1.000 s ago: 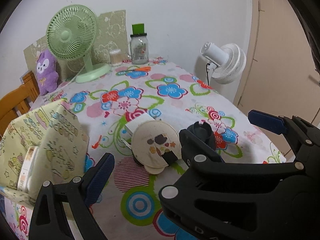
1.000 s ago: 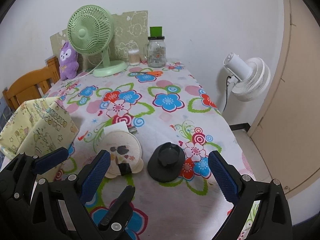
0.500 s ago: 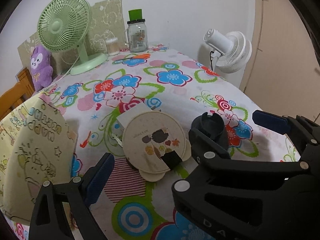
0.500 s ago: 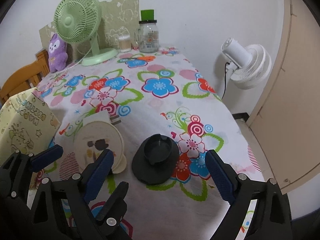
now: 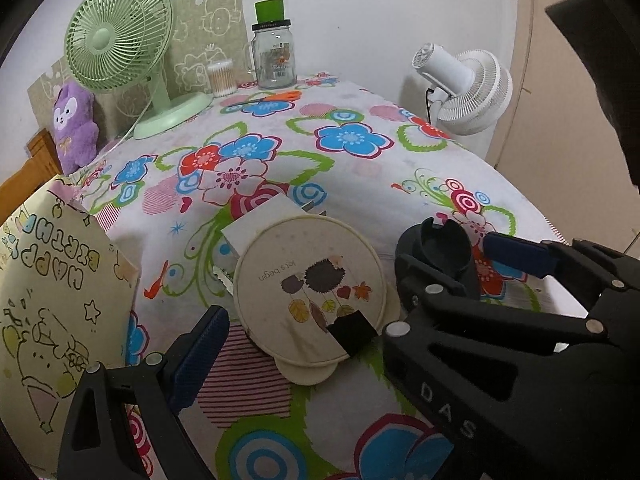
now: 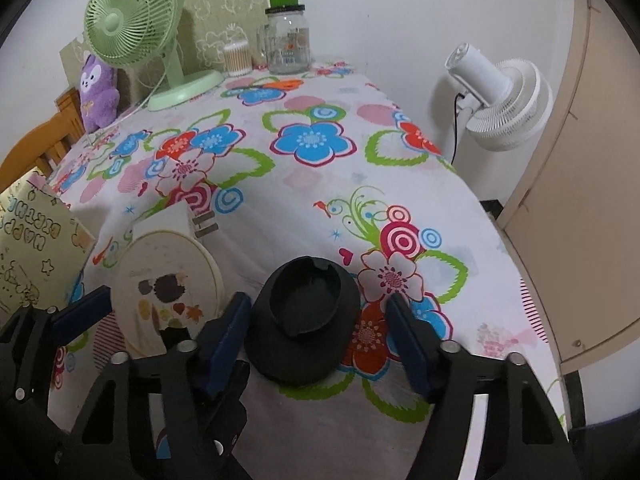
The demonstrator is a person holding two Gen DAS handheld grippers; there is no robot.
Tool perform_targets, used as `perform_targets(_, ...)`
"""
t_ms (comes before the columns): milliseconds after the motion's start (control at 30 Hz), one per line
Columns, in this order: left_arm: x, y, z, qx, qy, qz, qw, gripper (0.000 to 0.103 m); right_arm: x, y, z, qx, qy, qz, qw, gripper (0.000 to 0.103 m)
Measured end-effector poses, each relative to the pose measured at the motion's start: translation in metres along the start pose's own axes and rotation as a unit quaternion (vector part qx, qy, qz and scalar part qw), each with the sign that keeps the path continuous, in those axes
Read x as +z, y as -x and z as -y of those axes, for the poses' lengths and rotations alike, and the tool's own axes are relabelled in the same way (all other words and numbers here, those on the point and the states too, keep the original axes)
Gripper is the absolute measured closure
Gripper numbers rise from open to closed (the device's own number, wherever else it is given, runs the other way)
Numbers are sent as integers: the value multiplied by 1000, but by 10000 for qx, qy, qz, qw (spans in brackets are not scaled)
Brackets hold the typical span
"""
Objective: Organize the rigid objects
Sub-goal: 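Grasp the round beige hedgehog case with the left tool while the right tool grasps the black holder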
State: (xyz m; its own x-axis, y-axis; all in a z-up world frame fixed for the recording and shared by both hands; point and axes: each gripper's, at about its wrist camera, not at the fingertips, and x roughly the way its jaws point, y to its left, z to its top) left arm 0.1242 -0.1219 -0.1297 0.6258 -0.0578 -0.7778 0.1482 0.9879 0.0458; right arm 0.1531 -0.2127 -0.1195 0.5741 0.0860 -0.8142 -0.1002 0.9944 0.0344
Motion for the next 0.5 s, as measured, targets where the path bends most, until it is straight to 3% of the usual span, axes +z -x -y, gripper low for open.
perform_targets(133,2,-4,-2,18,82,-37,10000,6,2,0,-2,28,64,98,9999,51)
perform_targets(267,4,-5,-1,30,78,-38,10000,6,4,0,-2,-1,102,124,9999,55)
perform_targets(300,5,-6,0,49,82,-33,9999,6,5,0,-1,-15,106,144,9998,64)
perform_targets(500,12,-10,3,137,68,-4,9999,6,9,0,7,-40,-18,156,9999,64)
